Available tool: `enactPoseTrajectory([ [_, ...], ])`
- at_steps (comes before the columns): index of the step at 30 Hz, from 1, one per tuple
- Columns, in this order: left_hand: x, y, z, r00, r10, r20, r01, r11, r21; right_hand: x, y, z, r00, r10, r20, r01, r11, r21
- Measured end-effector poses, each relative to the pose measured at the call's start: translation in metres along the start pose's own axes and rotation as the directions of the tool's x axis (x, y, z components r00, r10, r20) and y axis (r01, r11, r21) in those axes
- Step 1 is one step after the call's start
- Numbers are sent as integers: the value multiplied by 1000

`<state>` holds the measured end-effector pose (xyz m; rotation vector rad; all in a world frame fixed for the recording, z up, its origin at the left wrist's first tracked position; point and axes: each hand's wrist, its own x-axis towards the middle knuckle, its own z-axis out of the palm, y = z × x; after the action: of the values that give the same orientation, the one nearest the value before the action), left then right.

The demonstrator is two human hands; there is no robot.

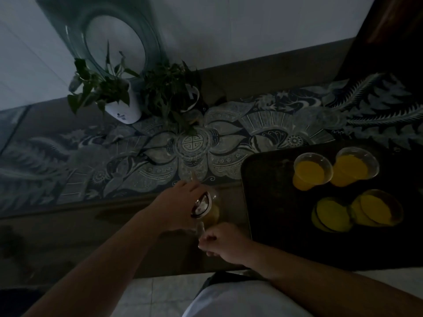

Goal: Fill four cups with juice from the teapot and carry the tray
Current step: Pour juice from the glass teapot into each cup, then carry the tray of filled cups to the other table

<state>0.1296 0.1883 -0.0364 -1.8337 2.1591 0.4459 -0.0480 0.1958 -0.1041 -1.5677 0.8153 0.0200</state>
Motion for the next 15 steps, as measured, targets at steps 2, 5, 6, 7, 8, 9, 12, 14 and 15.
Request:
enactPoseTrajectory([
  [2,1,-5,3,1000,19,-12,-19,1000,-9,4,0,2,1000,1,-6,-1,1000,-9],
  [5,1,-9,7,1000,21,12,-21,1000,-12,6,2,6,1000,-16,-17,15,999,-47],
  [6,2,-10,9,1000,21,18,-21,1000,-16,6,2,7,1000,-11,-19,10,999,-43],
  [7,2,-10,10,1000,20,21,-19,1000,-22,6,2,8,1000,-2,-21,1,999,-39],
  [8,2,-11,12,1000,18,24,-17,999,-28,6,1,8,1000,4,-22,-5,999,-41],
  [9,2,-11,13,1000,16,23,-15,999,-33,5,1,7,1000,4,-22,-5,999,-51],
  [12,3,-10,16,1000,-6,26,7,999,-31,-1,2,3,1000,13,-19,-15,993,-119],
  [14,2,-4,17,999,-34,22,34,999,-15,-9,4,-2,999,25,-35,-30,988,-150],
  [15,1,0,17,998,-60,25,60,998,-6,-14,6,-7,999,24,-49,-31,988,-154],
])
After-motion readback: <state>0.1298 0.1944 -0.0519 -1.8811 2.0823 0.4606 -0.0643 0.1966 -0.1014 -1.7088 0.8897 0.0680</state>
